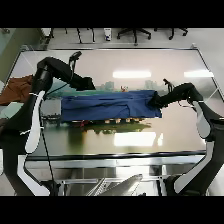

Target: Fold the shirts.

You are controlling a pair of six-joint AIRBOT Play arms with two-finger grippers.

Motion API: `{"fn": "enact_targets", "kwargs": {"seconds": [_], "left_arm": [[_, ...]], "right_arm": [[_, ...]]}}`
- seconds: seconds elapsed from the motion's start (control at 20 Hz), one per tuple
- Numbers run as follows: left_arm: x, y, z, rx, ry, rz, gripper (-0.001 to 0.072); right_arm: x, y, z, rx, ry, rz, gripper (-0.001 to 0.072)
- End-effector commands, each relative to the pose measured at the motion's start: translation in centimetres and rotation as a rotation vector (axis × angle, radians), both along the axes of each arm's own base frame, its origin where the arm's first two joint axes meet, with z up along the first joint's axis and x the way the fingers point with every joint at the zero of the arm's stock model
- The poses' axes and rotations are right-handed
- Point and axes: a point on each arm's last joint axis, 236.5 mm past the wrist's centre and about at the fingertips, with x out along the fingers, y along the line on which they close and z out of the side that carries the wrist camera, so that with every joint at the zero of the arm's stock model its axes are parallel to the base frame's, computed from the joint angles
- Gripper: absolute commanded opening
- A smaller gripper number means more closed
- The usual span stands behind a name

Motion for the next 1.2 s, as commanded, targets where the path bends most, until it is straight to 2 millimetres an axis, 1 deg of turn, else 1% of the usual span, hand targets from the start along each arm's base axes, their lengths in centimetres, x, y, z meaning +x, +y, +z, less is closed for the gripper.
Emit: {"fn": "enact_targets", "kwargs": {"seconds": [0.0,0.05,0.1,0.2,0.25,0.3,0.4,0.5,0.65,0.75,0.8,0.85,0.9,0.95,1.0,1.05,1.15], "left_arm": [[-1.4,-3.7,-3.3,0.010,0.049,-0.066,0.0104],[-1.7,-5.1,-4.0,0.007,0.048,-0.083,0.0023],[-1.9,-6.3,-4.6,0.005,0.040,-0.094,0.0022],[-1.7,-9.0,-5.7,-0.007,0.003,-0.102,0.0021],[-1.7,-10.4,-6.3,-0.013,-0.014,-0.107,0.0021],[-1.9,-11.9,-7.2,-0.016,-0.027,-0.116,0.0021],[-2.1,-14.4,-9.2,-0.018,-0.052,-0.124,0.0021],[-1.9,-16.9,-11.4,-0.029,-0.085,-0.117,0.0021],[-2.5,-20.1,-13.6,-0.049,-0.084,-0.136,0.0021],[-2.8,-21.7,-14.3,-0.113,-0.060,-0.103,0.0021],[-2.8,-22.1,-14.6,-0.144,-0.041,-0.076,0.0021],[-2.9,-22.1,-14.8,-0.159,-0.024,-0.060,0.0021],[-2.9,-21.8,-14.5,-0.170,-0.001,-0.060,0.0021],[-3.0,-21.1,-13.2,-0.184,0.030,-0.073,0.0021],[-3.1,-20.0,-11.1,-0.197,0.051,-0.092,0.0021],[-2.9,-18.7,-8.4,-0.211,0.052,-0.109,0.0021],[-2.3,-14.7,-1.8,-0.223,0.000,-0.142,0.0021]], "right_arm": [[-0.7,1.9,1.0,0.031,0.009,0.073,0.0105],[-0.8,2.0,1.8,0.041,0.009,0.094,0.0047],[-0.7,2.0,3.0,0.045,-0.003,0.113,0.0020],[0.2,1.9,6.2,0.032,-0.067,0.123,0.0019],[0.6,1.9,8.2,0.022,-0.108,0.117,0.0019],[0.7,1.9,10.2,0.016,-0.138,0.117,0.0019],[-0.2,2.1,14.1,0.011,-0.177,0.130,0.0019],[-1.5,2.3,17.7,0.005,-0.218,0.163,0.0019],[-3.2,2.4,22.8,-0.012,-0.269,0.166,0.0019],[-4.0,2.6,25.1,-0.017,-0.284,0.148,0.0019],[-4.2,3.0,25.7,-0.019,-0.293,0.146,0.0019],[-4.4,3.4,26.0,-0.018,-0.296,0.153,0.0019],[-4.5,3.9,26.0,-0.017,-0.297,0.162,0.0019],[-4.2,4.4,25.8,-0.017,-0.291,0.155,0.0019],[-4.0,5.2,25.6,-0.013,-0.291,0.158,0.0019],[-3.7,5.9,25.5,-0.010,-0.298,0.165,0.0020],[-3.0,8.1,25.3,-0.001,-0.316,0.169,0.0019]]}}
